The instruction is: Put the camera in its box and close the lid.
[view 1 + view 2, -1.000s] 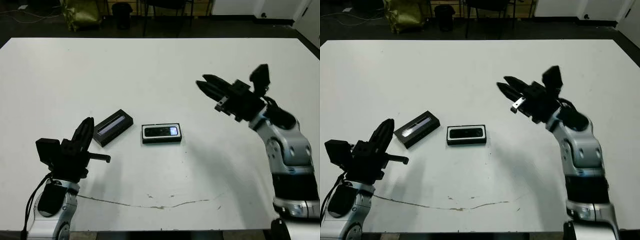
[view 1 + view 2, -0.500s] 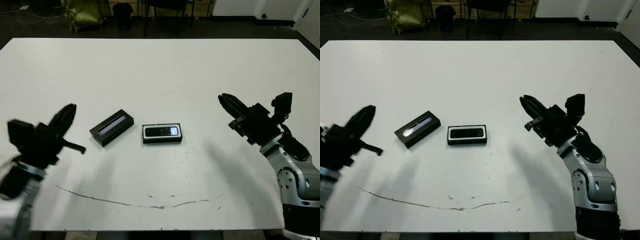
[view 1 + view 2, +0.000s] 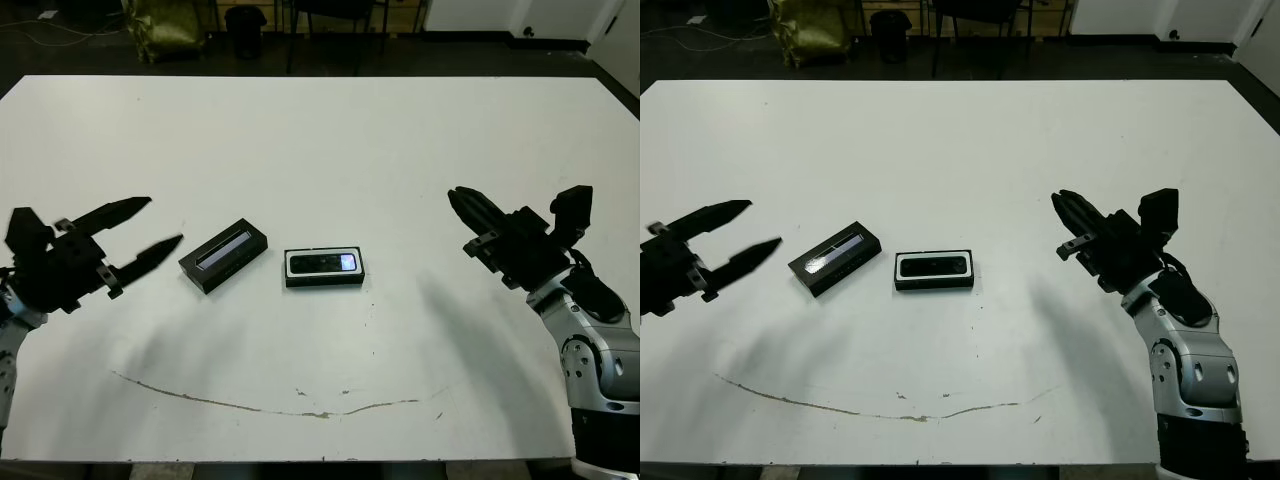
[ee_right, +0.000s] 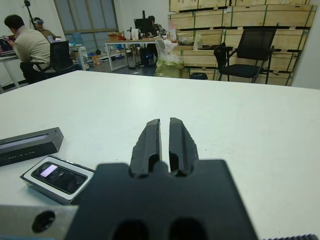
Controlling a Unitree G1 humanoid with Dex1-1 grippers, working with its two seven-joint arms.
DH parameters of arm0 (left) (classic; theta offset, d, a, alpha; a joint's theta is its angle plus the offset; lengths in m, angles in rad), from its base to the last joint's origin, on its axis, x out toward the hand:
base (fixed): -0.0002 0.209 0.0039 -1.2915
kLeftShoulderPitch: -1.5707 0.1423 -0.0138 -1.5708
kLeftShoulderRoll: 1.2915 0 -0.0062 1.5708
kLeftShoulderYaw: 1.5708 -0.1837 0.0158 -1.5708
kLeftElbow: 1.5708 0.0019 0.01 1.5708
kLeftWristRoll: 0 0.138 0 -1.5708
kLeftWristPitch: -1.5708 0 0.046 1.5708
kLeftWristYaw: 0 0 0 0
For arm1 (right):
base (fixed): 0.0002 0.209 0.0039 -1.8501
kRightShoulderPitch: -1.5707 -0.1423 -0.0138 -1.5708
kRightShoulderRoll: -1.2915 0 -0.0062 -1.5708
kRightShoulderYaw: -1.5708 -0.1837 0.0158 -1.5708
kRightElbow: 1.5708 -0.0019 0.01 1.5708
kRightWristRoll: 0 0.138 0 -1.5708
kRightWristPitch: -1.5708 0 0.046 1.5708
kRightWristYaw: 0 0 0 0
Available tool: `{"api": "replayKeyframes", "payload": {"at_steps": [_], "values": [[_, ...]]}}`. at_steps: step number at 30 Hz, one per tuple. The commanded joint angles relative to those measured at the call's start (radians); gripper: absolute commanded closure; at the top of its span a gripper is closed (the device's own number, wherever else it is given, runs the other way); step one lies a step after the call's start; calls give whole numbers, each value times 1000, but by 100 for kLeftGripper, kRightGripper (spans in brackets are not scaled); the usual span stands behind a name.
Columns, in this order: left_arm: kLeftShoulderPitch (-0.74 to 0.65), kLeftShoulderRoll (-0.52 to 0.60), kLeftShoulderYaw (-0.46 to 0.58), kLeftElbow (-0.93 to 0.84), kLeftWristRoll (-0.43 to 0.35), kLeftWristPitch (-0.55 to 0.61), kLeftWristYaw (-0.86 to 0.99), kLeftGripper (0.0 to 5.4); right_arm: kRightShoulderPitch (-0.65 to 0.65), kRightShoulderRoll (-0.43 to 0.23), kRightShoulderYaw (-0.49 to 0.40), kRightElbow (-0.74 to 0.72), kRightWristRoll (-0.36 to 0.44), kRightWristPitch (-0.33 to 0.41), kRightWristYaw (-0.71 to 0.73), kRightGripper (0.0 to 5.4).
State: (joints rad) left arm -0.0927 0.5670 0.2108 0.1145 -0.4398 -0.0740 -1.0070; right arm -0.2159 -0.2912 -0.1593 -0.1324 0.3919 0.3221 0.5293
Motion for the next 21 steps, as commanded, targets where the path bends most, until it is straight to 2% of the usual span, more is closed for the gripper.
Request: {"api": "replayKeyframes", "payload": {"at_steps": [1,4,14,17,21], "values": [[5,-31,-23,29,-35,71,-5,75,10,-12,3,13,-3,9,-9,540],[11,-78,-22,62,-97,110,-34,4,10,-15,8,15,-16,-2,-12,540],[45,-109,1,72,-221,279,-84,1,6,-6,17,56,-23,-47,-10,540],[56,-110,6,49,-217,309,-41,1,6,-5,17,46,-13,-20,-25,540],[61,-102,-7,48,-156,260,-13,1,11,-6,16,42,-2,-15,-24,540]]}}
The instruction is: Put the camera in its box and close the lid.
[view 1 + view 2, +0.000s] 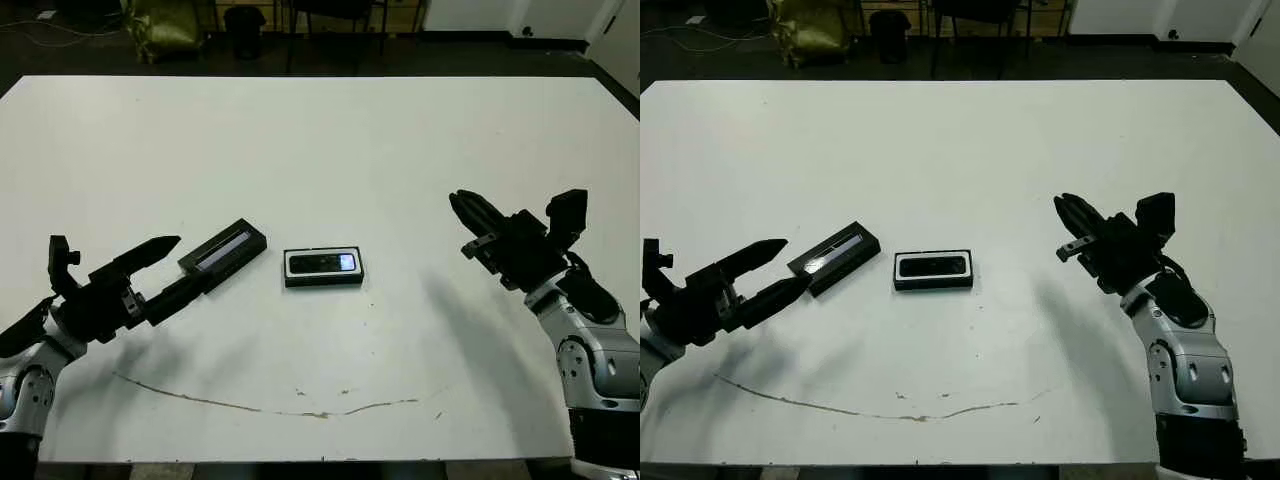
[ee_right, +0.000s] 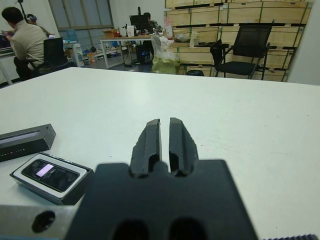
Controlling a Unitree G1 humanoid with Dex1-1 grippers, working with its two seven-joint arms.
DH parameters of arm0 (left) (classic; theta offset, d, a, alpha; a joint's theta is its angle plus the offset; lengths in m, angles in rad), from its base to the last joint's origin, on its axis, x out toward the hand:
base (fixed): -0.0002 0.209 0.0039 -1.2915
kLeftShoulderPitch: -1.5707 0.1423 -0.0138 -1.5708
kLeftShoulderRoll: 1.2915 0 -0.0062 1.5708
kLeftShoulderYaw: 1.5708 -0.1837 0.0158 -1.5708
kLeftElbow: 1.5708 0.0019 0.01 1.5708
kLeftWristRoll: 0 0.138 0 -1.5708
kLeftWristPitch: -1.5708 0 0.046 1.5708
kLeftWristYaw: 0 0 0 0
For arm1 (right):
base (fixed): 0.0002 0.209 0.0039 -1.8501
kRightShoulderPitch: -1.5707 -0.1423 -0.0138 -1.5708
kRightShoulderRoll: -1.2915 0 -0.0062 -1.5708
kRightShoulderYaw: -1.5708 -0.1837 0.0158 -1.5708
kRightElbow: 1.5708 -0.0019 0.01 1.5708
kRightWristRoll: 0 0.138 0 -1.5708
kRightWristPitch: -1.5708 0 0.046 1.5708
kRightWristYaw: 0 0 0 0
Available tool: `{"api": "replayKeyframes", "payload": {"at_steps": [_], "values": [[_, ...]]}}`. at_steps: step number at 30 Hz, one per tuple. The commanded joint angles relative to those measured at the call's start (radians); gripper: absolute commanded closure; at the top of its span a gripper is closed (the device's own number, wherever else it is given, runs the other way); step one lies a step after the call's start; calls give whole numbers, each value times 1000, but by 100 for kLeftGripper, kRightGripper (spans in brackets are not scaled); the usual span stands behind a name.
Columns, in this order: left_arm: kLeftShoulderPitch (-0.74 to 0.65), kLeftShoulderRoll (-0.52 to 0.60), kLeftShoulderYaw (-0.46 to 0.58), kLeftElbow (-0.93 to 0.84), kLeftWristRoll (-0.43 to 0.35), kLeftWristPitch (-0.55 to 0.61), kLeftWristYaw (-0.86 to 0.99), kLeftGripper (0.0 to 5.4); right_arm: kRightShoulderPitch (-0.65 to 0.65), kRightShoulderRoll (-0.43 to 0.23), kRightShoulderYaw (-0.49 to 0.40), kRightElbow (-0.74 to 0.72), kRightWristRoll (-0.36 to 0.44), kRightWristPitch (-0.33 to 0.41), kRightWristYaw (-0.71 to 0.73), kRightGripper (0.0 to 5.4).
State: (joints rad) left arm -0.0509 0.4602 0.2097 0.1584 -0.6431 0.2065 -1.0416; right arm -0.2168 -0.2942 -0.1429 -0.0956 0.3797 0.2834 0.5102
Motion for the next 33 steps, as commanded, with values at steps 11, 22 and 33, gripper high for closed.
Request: {"api": "replayKeyframes", "payload": {"at_steps": [11,22,33], "values": [[10,6,-39,7,224,-154,121,1,16,-1,2,5,26,36,-16,540],[9,13,-54,-3,247,-164,138,1,18,-6,7,3,26,36,-23,540],[-32,27,-71,26,225,-87,73,1,22,1,2,2,44,45,-28,540]]}}
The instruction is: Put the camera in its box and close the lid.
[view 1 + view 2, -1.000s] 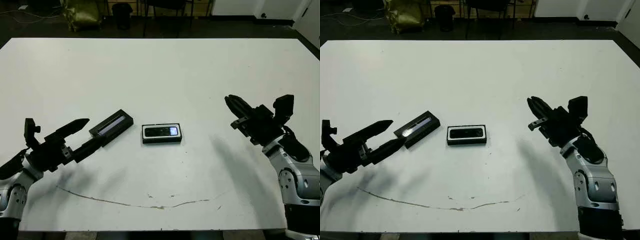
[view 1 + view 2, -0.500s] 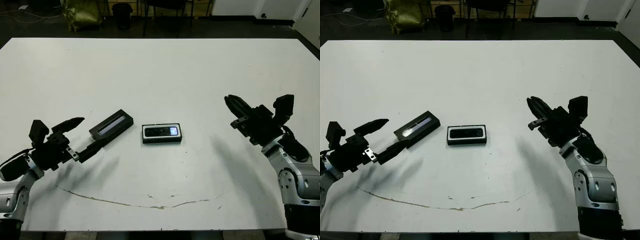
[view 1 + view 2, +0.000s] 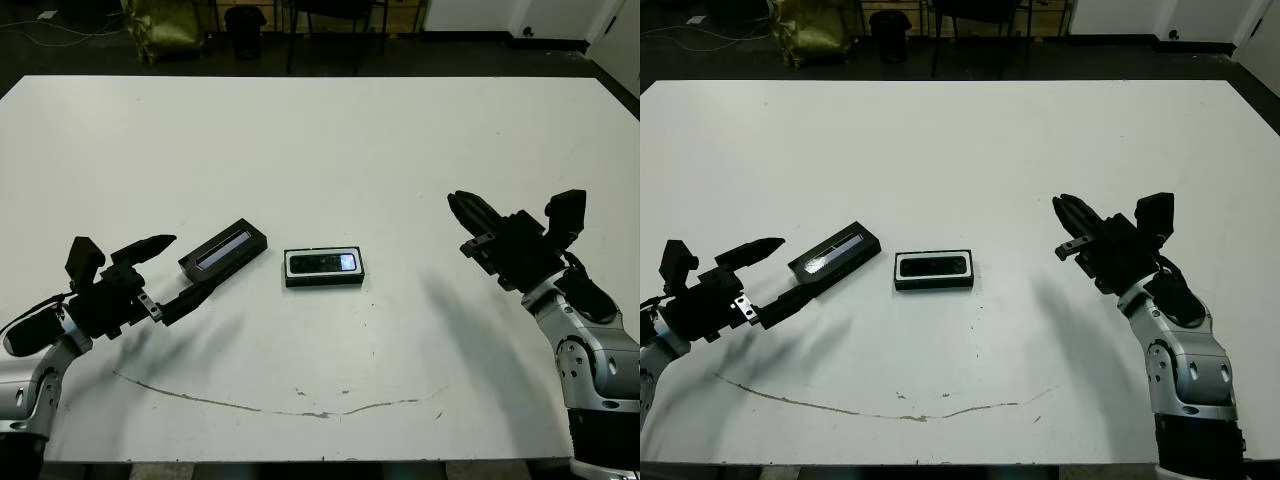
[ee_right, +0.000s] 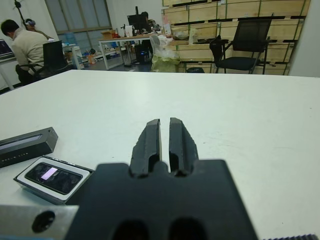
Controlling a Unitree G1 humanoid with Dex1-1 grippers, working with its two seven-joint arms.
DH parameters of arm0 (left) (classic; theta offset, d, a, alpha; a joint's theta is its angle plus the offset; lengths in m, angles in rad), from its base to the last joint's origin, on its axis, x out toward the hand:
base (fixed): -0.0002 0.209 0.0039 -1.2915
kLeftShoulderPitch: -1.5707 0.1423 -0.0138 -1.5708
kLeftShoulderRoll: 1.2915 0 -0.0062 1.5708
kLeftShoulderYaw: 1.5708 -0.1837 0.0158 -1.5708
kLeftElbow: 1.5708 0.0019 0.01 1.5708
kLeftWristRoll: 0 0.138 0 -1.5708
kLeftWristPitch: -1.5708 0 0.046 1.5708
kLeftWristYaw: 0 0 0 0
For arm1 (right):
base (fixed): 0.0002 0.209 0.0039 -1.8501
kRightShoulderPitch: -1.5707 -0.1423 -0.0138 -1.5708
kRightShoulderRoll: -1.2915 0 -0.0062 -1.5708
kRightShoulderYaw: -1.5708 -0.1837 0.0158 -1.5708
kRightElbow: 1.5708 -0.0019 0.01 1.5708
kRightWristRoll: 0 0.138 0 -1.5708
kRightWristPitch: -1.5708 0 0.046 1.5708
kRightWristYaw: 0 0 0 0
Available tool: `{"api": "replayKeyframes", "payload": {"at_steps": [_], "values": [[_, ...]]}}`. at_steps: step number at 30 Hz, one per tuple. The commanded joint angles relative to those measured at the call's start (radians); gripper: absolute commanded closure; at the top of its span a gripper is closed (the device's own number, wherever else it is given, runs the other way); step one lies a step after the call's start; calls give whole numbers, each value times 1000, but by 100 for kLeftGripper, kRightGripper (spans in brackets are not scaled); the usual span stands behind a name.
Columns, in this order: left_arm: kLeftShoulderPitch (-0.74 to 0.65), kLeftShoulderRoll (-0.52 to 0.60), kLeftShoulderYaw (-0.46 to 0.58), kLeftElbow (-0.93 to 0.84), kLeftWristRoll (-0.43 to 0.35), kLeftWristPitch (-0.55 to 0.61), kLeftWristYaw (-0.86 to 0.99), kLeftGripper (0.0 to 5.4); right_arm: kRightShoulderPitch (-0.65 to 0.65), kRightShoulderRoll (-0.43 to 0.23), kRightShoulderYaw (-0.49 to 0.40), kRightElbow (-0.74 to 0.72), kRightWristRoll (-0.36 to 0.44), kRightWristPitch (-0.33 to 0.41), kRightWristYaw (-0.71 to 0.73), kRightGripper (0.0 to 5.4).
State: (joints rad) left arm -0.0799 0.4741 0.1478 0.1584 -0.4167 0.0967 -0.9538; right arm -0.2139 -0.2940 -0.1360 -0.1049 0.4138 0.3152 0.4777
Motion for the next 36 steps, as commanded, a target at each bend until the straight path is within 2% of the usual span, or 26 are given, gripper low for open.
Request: {"api": "replayKeyframes", "payload": {"at_steps": [1,6,13,27,36], "values": [[-5,13,-11,29,0,27,-15,1,19,1,-5,13,12,14,5,540],[-19,15,-17,59,4,49,-25,1,21,-5,-1,8,6,17,-2,540],[-30,19,-39,92,76,20,12,1,20,-4,-1,20,12,6,8,540],[-24,-2,-77,136,145,-103,58,1,28,7,-5,9,27,10,0,540],[-26,-2,-90,137,133,-106,44,1,30,6,-5,4,32,17,-11,540]]}}
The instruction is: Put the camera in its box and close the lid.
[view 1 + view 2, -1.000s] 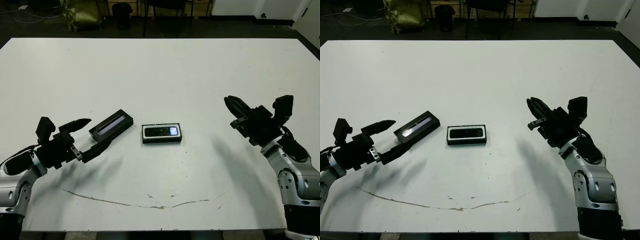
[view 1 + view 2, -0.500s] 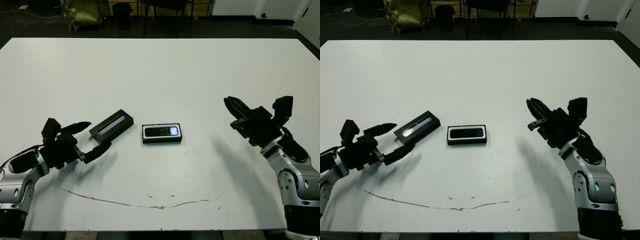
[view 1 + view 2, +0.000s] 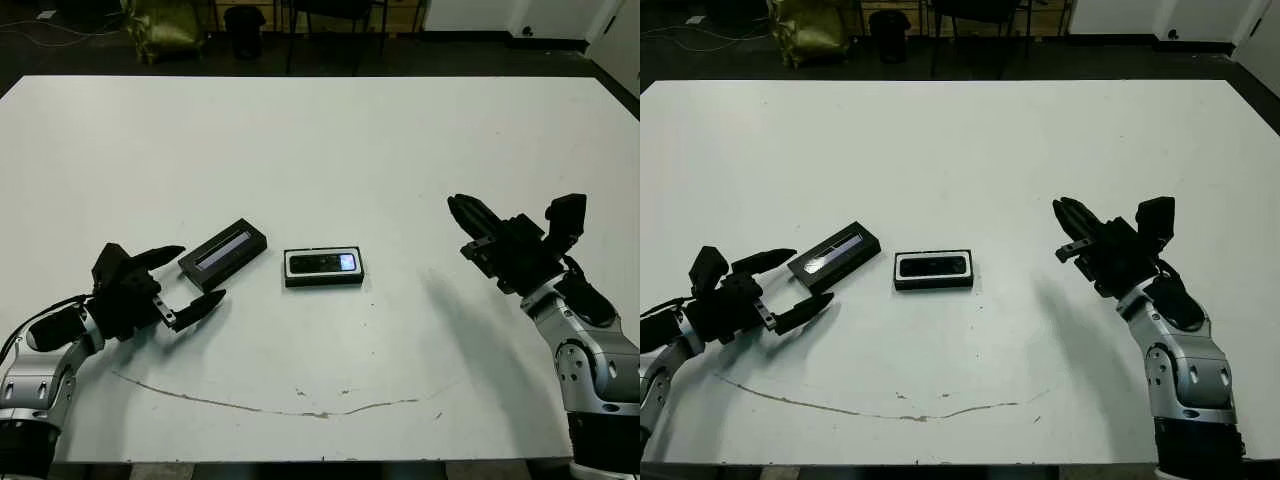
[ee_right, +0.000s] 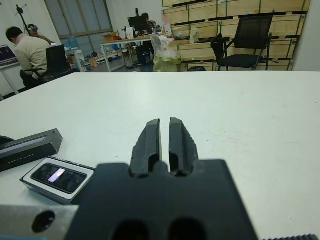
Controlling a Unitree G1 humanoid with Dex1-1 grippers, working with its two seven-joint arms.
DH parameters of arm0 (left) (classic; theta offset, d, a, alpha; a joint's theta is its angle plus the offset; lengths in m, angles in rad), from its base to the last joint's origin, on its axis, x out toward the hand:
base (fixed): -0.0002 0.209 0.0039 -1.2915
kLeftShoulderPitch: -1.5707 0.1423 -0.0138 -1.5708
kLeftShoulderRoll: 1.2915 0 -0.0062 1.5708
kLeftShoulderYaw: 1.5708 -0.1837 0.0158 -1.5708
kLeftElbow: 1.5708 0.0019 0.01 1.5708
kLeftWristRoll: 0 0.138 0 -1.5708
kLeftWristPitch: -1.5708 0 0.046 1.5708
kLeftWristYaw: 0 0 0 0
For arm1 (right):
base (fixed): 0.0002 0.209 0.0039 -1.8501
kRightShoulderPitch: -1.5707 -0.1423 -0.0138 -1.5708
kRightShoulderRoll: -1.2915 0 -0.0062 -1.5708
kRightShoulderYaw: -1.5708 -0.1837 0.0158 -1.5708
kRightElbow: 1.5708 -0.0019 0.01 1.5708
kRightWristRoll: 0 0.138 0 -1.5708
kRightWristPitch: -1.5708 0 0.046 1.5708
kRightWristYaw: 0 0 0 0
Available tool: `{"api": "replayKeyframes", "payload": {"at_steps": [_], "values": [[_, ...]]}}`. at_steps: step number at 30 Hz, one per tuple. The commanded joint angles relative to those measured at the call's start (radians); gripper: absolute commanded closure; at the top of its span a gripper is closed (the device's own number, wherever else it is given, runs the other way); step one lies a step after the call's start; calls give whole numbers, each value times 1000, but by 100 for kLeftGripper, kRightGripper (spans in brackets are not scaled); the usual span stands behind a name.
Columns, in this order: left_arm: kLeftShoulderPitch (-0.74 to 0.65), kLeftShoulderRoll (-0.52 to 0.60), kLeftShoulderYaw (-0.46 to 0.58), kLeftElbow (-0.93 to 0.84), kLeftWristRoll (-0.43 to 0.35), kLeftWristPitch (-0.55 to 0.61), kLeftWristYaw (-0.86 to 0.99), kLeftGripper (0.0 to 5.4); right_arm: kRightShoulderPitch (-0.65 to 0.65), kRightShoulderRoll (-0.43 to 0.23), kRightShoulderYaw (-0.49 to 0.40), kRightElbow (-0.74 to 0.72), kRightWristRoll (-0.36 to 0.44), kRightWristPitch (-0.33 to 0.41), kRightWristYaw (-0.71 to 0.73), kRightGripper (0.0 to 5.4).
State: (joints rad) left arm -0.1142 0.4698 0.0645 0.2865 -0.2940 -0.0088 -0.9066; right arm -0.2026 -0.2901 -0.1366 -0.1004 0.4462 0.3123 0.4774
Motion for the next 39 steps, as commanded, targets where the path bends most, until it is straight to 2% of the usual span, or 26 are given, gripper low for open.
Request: {"api": "replayKeyframes", "payload": {"at_steps": [1,19,23,33,36,39], "values": [[8,2,-7,10,7,4,-4,1,20,2,-5,-3,1,23,-13,540],[10,3,-24,-22,7,70,22,1,21,2,-2,5,2,6,-15,540],[5,0,-25,-9,11,48,21,1,19,6,-6,8,15,12,-10,540],[22,4,-22,-104,-2,183,72,1,20,8,-6,4,7,19,-23,540],[32,3,-21,-137,2,210,99,40,21,9,-6,4,6,15,-24,540],[45,5,-28,-172,26,220,137,113,22,11,-7,4,9,13,-23,540]]}}
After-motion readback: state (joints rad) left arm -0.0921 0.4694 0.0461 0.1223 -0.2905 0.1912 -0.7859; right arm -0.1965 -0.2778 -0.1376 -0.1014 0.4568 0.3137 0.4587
